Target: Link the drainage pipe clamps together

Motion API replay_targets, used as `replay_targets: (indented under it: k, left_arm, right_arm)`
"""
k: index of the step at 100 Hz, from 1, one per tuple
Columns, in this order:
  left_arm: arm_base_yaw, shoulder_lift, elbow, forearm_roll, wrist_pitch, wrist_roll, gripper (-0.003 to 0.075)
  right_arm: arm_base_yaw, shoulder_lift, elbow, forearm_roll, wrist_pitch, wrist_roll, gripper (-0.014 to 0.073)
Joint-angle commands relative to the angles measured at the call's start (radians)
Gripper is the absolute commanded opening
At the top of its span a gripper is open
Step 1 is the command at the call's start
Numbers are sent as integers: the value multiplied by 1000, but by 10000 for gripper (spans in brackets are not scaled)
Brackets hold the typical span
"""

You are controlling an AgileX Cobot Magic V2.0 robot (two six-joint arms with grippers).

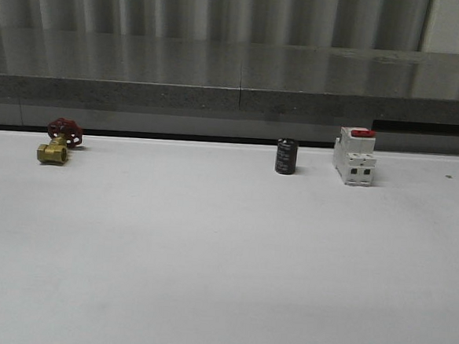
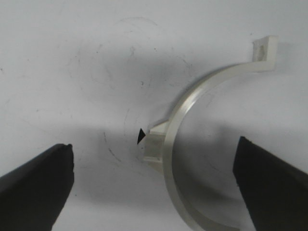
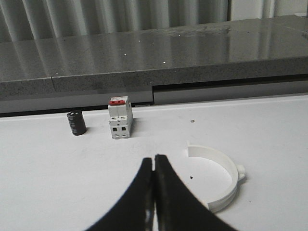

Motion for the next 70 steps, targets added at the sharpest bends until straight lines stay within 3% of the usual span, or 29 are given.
replay_targets:
  k: [1, 52, 61, 70]
  left_arm:
    - [-2, -31, -29, -8, -51, 5, 650]
    - [-2, 32, -29, -8, -58, 7, 643]
    - [-2, 32, -31, -8, -58, 7, 589]
    - [-2, 32, -31, -8, -56, 7, 477]
  right_arm:
    - [1, -16, -17, 0, -83, -5, -67]
    - [1, -16, -17, 0, -83, -5, -67]
    - [1, -16, -17, 0, -83, -5, -67]
    - [1, -16, -17, 0, -83, -5, -67]
